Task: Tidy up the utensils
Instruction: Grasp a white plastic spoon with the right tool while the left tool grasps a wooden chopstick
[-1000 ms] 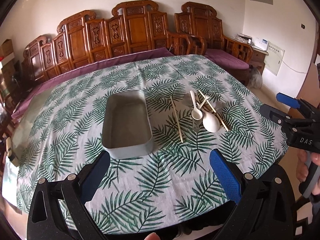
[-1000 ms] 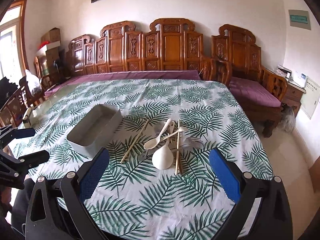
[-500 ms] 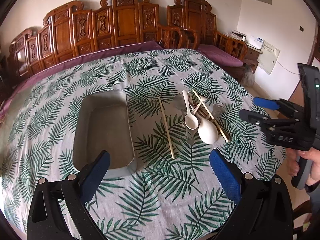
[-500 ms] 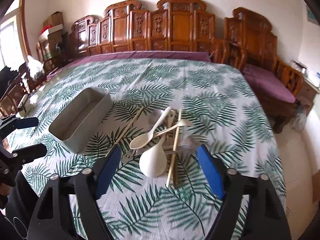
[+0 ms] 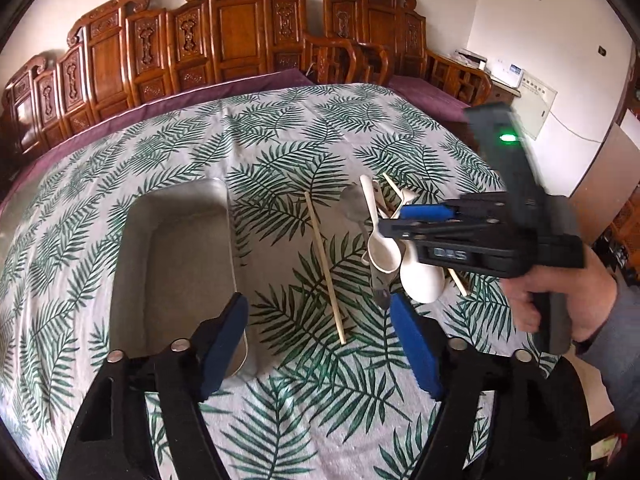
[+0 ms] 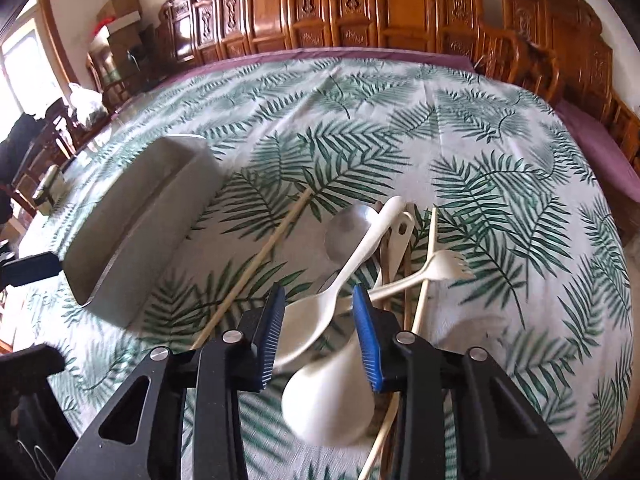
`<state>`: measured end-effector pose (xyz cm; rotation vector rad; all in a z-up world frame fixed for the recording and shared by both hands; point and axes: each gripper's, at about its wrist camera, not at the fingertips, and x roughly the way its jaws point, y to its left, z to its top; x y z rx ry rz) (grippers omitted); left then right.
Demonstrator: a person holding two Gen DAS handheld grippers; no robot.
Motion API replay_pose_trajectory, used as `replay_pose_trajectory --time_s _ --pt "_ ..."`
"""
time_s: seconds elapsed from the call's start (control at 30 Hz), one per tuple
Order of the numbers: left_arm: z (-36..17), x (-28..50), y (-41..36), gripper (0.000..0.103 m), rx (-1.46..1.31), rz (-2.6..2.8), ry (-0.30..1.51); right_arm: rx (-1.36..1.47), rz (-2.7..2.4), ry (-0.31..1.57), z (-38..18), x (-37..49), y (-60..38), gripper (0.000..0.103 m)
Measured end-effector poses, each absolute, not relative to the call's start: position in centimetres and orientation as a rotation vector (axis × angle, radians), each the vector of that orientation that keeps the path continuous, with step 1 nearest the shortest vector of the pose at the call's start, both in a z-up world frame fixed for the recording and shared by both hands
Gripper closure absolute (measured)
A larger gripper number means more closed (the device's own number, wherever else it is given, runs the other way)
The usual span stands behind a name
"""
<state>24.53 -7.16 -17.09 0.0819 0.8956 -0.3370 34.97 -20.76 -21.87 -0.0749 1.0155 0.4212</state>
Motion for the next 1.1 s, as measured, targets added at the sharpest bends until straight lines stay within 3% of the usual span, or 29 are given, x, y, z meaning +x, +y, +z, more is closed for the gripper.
replay_pose_trajectory --time_s 0.47,0.57,0.9,1.1 --pt "-18.7 25.8 -7.5 0.041 0.068 -0.343 0.932 -0.157 0.424 1.108 -24.4 36.9 -19.3 0.071" --pt "-19.0 25.8 -7.6 0.041 0.073 -0.34 0.938 -0.127 0.425 1.105 -24.2 36.7 -19.7 0.09" --pt "-19.7 26.1 -8.9 0.041 0.099 -0.334 0.945 -0.042 0.412 1.042 -21.6 35.4 -22.0 0.094" --pt "-20.9 27.7 -10.4 0.059 0.117 -0.341 0.967 0.029 0.411 0.994 -19.1 33.1 -24.2 0.094"
